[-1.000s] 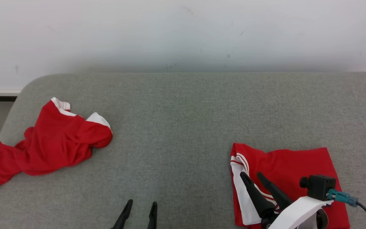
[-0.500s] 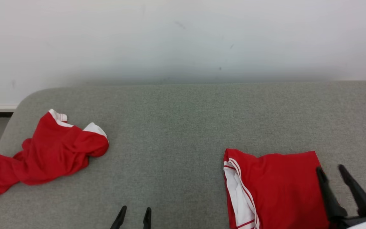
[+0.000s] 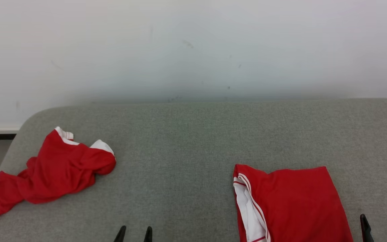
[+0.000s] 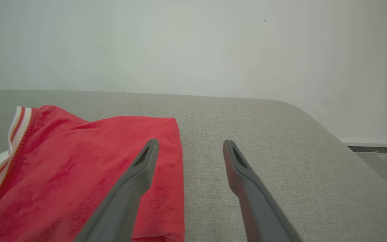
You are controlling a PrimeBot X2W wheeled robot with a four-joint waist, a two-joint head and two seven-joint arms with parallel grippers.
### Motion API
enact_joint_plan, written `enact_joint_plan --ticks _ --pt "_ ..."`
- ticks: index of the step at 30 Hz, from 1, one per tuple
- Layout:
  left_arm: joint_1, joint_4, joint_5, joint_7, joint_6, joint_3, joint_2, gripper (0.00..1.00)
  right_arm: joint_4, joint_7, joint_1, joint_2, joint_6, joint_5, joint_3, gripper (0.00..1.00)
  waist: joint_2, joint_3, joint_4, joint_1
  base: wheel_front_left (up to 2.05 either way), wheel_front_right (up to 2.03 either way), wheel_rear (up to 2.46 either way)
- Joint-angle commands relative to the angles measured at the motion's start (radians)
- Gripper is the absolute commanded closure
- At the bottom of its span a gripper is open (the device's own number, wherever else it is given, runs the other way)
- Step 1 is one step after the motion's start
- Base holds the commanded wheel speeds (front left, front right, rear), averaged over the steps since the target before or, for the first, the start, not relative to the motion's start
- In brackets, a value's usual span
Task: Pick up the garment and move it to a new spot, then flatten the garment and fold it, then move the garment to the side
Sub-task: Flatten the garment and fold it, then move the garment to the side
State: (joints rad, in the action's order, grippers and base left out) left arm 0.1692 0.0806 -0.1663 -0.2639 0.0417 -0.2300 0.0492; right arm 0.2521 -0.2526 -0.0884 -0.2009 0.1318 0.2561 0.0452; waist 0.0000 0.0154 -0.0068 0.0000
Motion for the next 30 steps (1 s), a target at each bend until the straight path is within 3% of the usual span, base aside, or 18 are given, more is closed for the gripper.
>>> enact_joint_plan --ticks 1,14,30 --pt "0.02 -0.005 0.015 0.0 0.003 0.008 0.003 0.0 0.024 -0.008 -0.007 -0.01 -0.002 0.019 0.006 0.0 0.0 0.013 0.0 0.0 0.0 0.0 0.0" --pt "0.064 -0.039 0.009 0.0 0.021 0.027 0.003 0.0 0.037 -0.012 -0.029 -0.024 -0.002 0.009 0.04 0.0 0.0 0.048 -0.002 0.0 0.0 0.0 0.0" --pt "0.074 -0.037 0.006 0.0 0.03 0.032 0.003 0.0 0.026 -0.013 -0.041 -0.015 -0.002 -0.003 0.008 0.0 0.0 0.057 -0.013 0.0 0.0 0.0 0.0"
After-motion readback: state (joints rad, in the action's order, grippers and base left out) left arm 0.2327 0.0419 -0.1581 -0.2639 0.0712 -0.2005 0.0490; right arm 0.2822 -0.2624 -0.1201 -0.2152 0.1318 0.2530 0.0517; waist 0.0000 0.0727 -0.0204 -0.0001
